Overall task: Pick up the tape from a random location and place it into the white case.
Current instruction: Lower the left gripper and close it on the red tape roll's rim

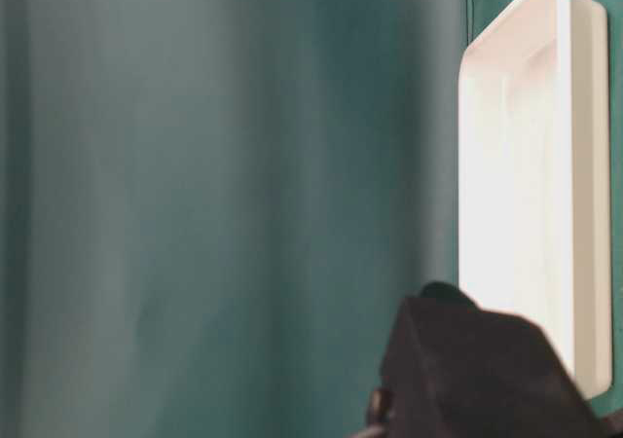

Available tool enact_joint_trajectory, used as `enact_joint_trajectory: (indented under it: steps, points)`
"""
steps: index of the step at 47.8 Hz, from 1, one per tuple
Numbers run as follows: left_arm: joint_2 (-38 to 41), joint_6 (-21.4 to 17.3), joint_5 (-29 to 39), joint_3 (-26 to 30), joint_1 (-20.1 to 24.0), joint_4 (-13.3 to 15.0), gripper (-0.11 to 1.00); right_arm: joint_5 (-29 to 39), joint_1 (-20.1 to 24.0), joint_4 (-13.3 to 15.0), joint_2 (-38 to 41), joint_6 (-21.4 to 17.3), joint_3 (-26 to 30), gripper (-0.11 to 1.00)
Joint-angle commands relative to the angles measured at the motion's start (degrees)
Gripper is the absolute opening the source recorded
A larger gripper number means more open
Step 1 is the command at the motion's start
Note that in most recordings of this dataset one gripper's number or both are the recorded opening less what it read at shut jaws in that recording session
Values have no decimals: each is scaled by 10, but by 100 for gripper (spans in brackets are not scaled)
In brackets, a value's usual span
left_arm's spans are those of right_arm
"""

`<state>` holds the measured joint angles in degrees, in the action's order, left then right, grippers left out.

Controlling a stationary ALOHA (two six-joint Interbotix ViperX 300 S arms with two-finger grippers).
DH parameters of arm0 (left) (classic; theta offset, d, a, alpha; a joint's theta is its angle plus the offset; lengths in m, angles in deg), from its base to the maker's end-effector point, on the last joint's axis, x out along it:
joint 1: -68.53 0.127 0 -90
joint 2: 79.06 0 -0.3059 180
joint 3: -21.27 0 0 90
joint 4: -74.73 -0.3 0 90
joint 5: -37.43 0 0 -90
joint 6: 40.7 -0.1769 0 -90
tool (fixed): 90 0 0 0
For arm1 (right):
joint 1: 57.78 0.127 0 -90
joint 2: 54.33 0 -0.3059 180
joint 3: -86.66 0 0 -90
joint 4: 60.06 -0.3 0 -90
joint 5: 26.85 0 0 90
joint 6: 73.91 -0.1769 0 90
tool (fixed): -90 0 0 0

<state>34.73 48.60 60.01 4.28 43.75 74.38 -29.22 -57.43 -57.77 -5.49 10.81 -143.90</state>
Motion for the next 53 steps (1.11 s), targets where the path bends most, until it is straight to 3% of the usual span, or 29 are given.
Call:
enact_joint_trajectory:
  steps: [1,7,15,18,39,53]
  points:
    - [-9,-3,-4,4,-3,-1,94,-1,2,1,4,1,11,92]
    - [-9,-4,-4,6,-2,-1,80,0,2,1,4,1,11,92]
    - [-10,-3,-1,9,-1,-1,33,1,1,1,4,1,11,92]
    - [-11,-2,0,9,-2,0,21,1,2,1,4,1,11,92]
    - [-30,1,4,11,-3,3,21,4,2,1,3,0,13,92]
    - [-70,23,78,34,-7,3,21,6,1,1,1,0,15,92]
